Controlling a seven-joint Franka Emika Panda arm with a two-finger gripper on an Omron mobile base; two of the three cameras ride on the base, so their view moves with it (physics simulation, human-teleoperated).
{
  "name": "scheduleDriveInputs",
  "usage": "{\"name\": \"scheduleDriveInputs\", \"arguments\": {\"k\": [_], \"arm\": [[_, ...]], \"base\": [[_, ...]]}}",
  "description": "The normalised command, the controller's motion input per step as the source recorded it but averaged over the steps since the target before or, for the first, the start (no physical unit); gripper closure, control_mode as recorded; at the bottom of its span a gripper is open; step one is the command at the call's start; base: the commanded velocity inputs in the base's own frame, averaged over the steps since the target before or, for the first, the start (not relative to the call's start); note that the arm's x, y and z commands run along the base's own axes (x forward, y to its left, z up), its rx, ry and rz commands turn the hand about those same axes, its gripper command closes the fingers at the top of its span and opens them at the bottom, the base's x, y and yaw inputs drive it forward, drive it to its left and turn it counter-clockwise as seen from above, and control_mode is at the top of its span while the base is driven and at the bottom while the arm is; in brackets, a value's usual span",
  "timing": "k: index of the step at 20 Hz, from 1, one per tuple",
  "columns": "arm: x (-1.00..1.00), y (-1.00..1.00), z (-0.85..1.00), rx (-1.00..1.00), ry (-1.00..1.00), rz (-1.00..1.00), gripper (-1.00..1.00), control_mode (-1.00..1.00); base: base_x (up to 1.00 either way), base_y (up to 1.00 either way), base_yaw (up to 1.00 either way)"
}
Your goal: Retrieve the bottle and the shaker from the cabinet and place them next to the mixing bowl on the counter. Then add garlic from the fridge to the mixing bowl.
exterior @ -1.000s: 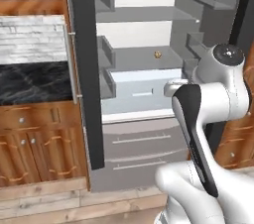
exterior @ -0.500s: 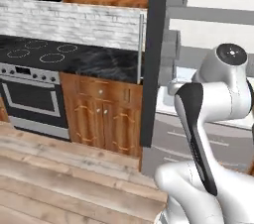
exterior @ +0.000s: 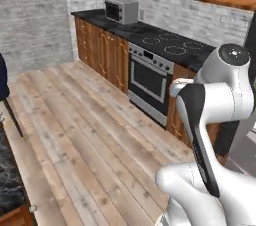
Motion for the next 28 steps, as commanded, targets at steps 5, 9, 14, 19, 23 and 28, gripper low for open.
{"name": "scheduleDriveInputs", "arguments": {"k": [5,9,14,19,23,28], "arm": [[0.0,0.0,0.0,0.0,0.0,0.0,1.0,1.0],[0.0,0.0,0.0,0.0,0.0,0.0,1.0,1.0],[0.0,0.0,0.0,0.0,0.0,0.0,1.0,1.0],[0.0,0.0,0.0,0.0,0.0,0.0,1.0,1.0],[0.0,0.0,0.0,0.0,0.0,0.0,1.0,1.0],[0.0,0.0,0.0,0.0,0.0,0.0,1.0,1.0]], "base": [[0.0,0.01,1.0],[0.0,0.11,1.0],[0.28,0.01,0.98],[0.57,0.0,0.85],[0.53,0.01,0.82],[0.54,0.01,0.74]]}}
